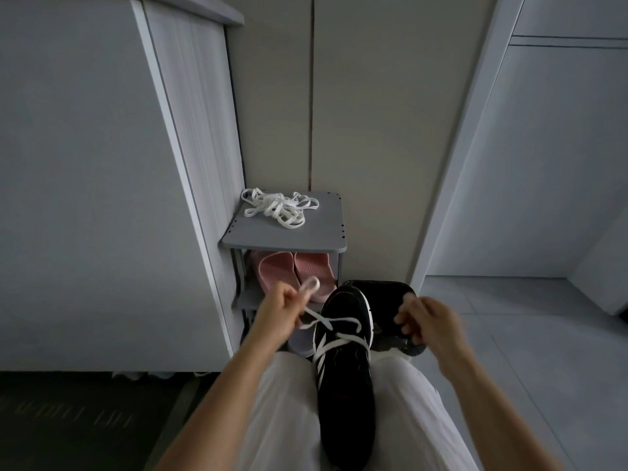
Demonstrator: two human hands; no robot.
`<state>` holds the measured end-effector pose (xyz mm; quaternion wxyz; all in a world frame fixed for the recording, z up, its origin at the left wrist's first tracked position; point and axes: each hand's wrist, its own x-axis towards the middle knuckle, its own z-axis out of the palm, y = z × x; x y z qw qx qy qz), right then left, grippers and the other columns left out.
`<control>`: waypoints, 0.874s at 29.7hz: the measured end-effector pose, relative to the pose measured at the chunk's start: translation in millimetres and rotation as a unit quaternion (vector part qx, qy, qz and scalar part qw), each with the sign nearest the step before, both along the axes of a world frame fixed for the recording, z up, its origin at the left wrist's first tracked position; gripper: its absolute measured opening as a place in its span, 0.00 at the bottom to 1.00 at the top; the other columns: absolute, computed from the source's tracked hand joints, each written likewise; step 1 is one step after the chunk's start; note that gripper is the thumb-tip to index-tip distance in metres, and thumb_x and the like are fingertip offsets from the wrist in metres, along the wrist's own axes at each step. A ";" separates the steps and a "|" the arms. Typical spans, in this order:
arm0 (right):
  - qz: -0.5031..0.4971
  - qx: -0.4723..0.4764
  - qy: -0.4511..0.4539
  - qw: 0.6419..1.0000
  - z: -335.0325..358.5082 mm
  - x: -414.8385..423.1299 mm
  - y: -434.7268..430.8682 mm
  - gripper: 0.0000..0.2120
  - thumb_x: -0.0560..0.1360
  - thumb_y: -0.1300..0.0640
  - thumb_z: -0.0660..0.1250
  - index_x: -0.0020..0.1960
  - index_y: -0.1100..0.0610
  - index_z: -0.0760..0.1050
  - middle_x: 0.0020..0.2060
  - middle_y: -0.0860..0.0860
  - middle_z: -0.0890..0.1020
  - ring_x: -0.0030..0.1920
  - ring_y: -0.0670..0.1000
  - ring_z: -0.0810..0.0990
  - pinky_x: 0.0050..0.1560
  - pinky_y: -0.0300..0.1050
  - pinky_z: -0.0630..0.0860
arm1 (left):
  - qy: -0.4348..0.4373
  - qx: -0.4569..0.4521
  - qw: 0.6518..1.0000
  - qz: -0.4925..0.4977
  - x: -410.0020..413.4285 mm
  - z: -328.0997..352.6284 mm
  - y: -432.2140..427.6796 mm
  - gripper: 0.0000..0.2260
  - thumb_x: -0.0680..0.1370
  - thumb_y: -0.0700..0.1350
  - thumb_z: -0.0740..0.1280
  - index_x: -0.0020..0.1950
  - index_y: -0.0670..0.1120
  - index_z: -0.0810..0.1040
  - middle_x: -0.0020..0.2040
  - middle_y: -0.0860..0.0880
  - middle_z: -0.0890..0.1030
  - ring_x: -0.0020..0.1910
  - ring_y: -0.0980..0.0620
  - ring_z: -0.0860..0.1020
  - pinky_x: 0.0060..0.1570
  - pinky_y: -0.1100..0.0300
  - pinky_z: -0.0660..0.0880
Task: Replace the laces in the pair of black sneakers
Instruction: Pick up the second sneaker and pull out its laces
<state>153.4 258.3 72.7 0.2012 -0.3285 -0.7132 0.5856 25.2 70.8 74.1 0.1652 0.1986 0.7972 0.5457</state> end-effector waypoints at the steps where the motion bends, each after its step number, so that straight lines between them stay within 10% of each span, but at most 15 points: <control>1: 0.041 0.019 -0.041 0.998 -9.0 0.9 -7.0 0.10 0.77 0.59 0.63 0.38 0.59 0.74 0.30 0.53 0.80 0.28 0.48 0.73 0.28 0.38 0.67 | -0.002 -0.036 0.999 -0.018 5.2 -10.4 2.9 0.10 0.78 0.50 0.62 0.41 0.46 0.69 0.36 0.50 0.76 0.30 0.56 0.73 0.30 0.66 0.69; 4: 0.102 0.068 -0.077 0.990 -32.1 1.2 -27.0 0.04 0.74 0.59 0.68 0.42 0.56 0.75 0.33 0.50 0.80 0.30 0.46 0.76 0.31 0.35 0.69 | 0.014 -0.133 0.989 -0.056 15.9 -39.6 7.9 0.11 0.78 0.47 0.63 0.37 0.48 0.70 0.33 0.52 0.73 0.33 0.54 0.72 0.39 0.59 0.68; 12: 0.040 0.175 -0.017 0.984 -39.6 -21.9 -45.3 0.05 0.74 0.60 0.68 0.41 0.53 0.75 0.38 0.50 0.80 0.38 0.46 0.78 0.39 0.35 0.73 | 0.011 -0.044 0.998 0.049 21.2 -40.4 37.0 0.05 0.77 0.45 0.66 0.42 0.46 0.73 0.36 0.54 0.75 0.39 0.54 0.74 0.33 0.68 0.66; 16: -0.049 -0.009 0.088 0.995 -34.4 -17.3 -31.4 0.08 0.77 0.65 0.62 0.39 0.60 0.74 0.29 0.52 0.79 0.29 0.48 0.76 0.29 0.39 0.72 | 0.015 0.034 0.997 0.063 18.7 -30.6 24.4 0.07 0.79 0.43 0.63 0.40 0.48 0.72 0.34 0.51 0.76 0.32 0.55 0.74 0.29 0.70 0.67; 21: -0.199 -0.171 0.284 0.922 8.8 4.8 25.0 0.13 0.78 0.66 0.57 0.35 0.60 0.71 0.21 0.47 0.77 0.23 0.41 0.75 0.31 0.35 0.72 | 0.034 0.253 0.940 0.225 -32.4 39.7 -19.5 0.09 0.79 0.40 0.61 0.39 0.46 0.71 0.32 0.48 0.75 0.23 0.61 0.73 0.28 0.64 0.72; 26: -0.059 -0.179 0.111 0.976 -18.4 0.3 2.5 0.08 0.78 0.62 0.62 0.40 0.60 0.73 0.29 0.54 0.79 0.30 0.48 0.77 0.31 0.36 0.75 | 0.009 0.128 0.989 0.075 -10.1 22.5 -7.7 0.06 0.78 0.40 0.63 0.41 0.46 0.72 0.34 0.49 0.77 0.27 0.59 0.76 0.28 0.66 0.72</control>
